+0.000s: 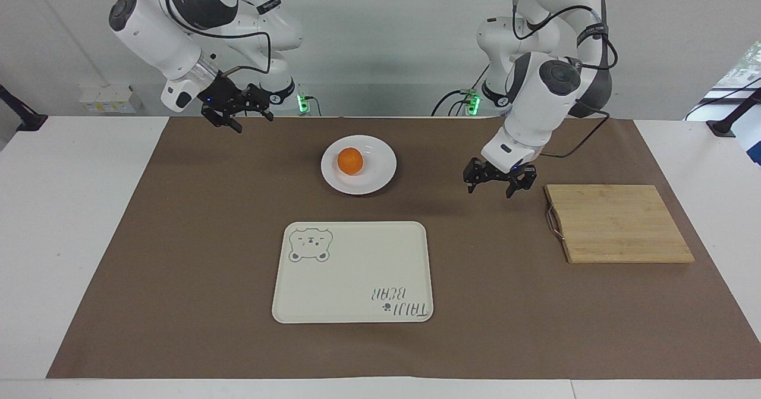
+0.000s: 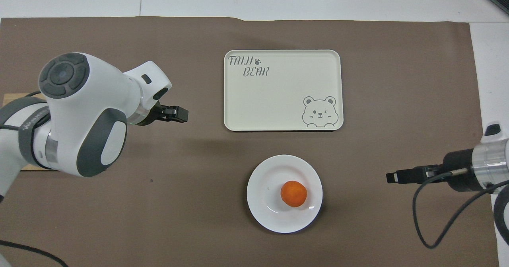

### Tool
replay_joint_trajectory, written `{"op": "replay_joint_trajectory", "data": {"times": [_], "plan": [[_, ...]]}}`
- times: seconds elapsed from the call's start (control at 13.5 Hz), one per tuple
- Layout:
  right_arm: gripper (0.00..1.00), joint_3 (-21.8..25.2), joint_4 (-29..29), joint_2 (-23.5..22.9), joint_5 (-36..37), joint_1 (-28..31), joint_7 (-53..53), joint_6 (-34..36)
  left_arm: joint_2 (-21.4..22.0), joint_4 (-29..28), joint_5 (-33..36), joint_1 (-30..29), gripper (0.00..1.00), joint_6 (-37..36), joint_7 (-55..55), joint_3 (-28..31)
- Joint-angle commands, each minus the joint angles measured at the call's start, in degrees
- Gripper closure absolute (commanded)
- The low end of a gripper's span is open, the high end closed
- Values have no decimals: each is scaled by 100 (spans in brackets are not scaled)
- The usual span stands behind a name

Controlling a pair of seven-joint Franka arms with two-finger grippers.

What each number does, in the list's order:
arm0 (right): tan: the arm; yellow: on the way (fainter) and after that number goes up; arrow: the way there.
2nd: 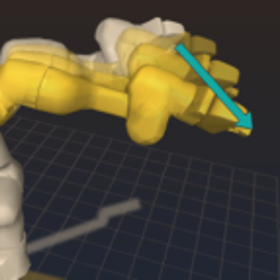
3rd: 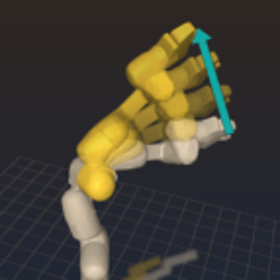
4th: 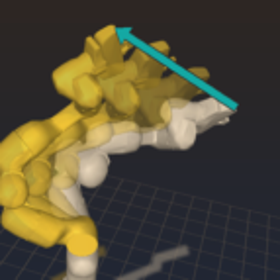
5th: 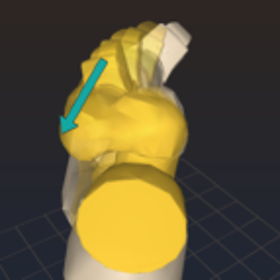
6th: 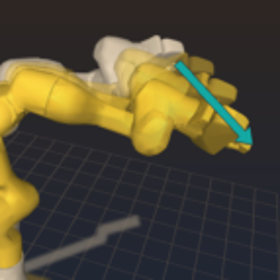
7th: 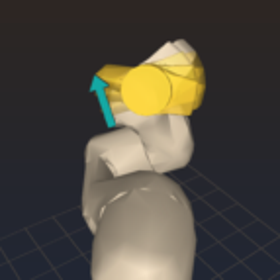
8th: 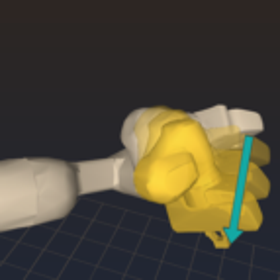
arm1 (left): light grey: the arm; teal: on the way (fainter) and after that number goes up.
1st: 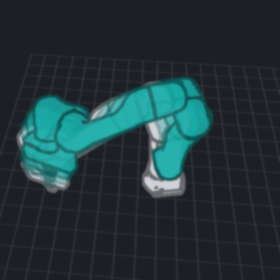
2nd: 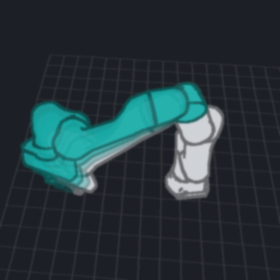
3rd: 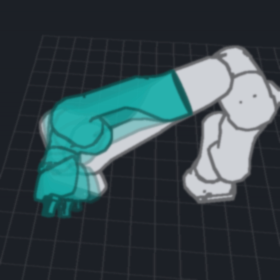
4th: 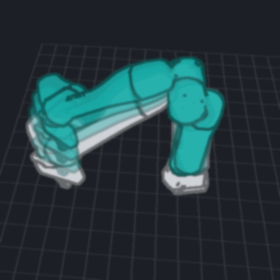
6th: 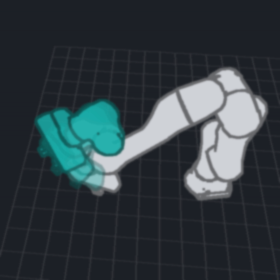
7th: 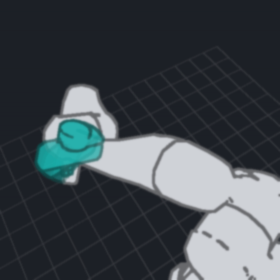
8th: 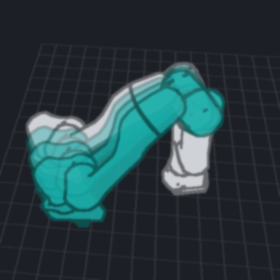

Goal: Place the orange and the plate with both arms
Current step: 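Return the left gripper to rest while the right gripper grips the plate rim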

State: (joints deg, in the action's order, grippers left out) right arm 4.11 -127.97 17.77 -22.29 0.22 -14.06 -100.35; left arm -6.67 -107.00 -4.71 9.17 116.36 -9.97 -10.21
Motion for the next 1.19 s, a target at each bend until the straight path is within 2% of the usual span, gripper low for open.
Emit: {"op": "replay_joint_trajectory", "data": {"times": [0.0,0.22,0.44,0.52,0.67,0.89,1.11], "plan": [[0,10,-534,104,-345,13,-578,-353,-1,126,111,-292,0,1,12,2],[0,-7,-1167,7,-662,-152,-1029,-958,121,258,172,-459,0,-200,-5,46],[0,-16,-1440,-19,-855,-408,-1020,-1240,324,521,242,-609,0,-647,4,107],[0,-7,-1493,-80,-934,-522,-1029,-1355,315,679,486,-600,0,-858,4,107],[0,-16,-1677,-396,-1320,-723,-1203,-1845,324,969,840,-591,0,-1263,21,81],[0,-16,-1985,-660,-1944,-1294,-1240,-2566,377,1250,876,-600,0,-1764,336,116],[0,-7,-2222,-898,-2340,-1542,-1580,-3042,605,1313,858,-600,0,-1985,952,274]]}}
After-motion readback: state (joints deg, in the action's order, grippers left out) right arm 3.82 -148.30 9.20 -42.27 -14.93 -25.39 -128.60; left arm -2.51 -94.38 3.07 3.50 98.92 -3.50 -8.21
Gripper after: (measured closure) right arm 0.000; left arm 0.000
